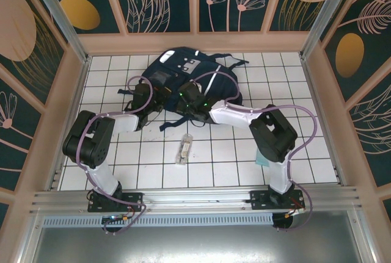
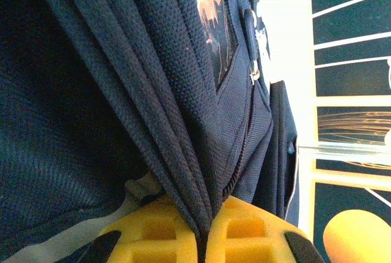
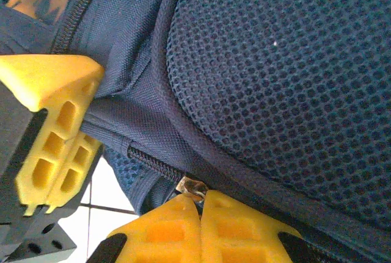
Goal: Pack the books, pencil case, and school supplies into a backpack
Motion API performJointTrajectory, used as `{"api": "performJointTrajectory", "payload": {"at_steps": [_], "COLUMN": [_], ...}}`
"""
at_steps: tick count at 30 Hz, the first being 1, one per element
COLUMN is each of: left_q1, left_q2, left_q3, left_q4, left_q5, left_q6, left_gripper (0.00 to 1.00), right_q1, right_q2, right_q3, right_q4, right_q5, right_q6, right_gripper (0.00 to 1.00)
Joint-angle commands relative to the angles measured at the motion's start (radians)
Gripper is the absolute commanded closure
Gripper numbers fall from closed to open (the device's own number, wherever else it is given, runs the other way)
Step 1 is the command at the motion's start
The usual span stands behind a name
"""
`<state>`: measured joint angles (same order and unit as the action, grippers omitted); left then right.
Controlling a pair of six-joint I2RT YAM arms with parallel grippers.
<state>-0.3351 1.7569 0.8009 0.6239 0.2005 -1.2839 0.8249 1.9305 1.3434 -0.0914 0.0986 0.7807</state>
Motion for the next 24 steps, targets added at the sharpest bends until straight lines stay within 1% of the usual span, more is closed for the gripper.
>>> {"api": "performJointTrajectory", "payload": {"at_steps": [1, 2, 5, 12, 14, 19, 24], "left_q1": [0.019, 0.022, 0.039, 0.055, 0.060, 0.089, 0.102], "left_q2": [-0.023, -0.020, -0.009, 0.012, 0.016, 0.043, 0.055], "left_q3": [0.056, 0.058, 0.066, 0.086, 0.101, 0.153, 0.165], "left_q4": [0.062, 0.062, 0.058, 0.044, 0.019, -0.046, -0.079], "left_q5": [-0.011, -0.012, -0.012, -0.002, 0.000, 0.051, 0.077], "left_q6": [0.047, 0.050, 0.062, 0.088, 0.110, 0.172, 0.212], "left_gripper": [1.00, 1.00, 1.00, 1.00, 1.00, 1.00, 1.00], "right_q1": [-0.050, -0.060, -0.091, -0.126, -0.127, -0.147, -0.192], "right_q2": [-0.036, -0.031, -0.034, -0.107, -0.120, -0.158, -0.205], "right_q3": [-0.012, -0.002, 0.001, -0.059, -0.050, -0.044, -0.055], "right_q4": [-0.136, -0.170, -0.255, -0.337, -0.393, -0.549, -0.592], "right_q5": [-0.078, -0.120, -0.179, -0.136, -0.089, 0.105, 0.225], "right_q6": [-0.074, -0.093, -0.142, -0.211, -0.244, -0.367, -0.448], "right_gripper": [1.00, 1.00, 1.00, 1.00, 1.00, 1.00, 1.00]}}
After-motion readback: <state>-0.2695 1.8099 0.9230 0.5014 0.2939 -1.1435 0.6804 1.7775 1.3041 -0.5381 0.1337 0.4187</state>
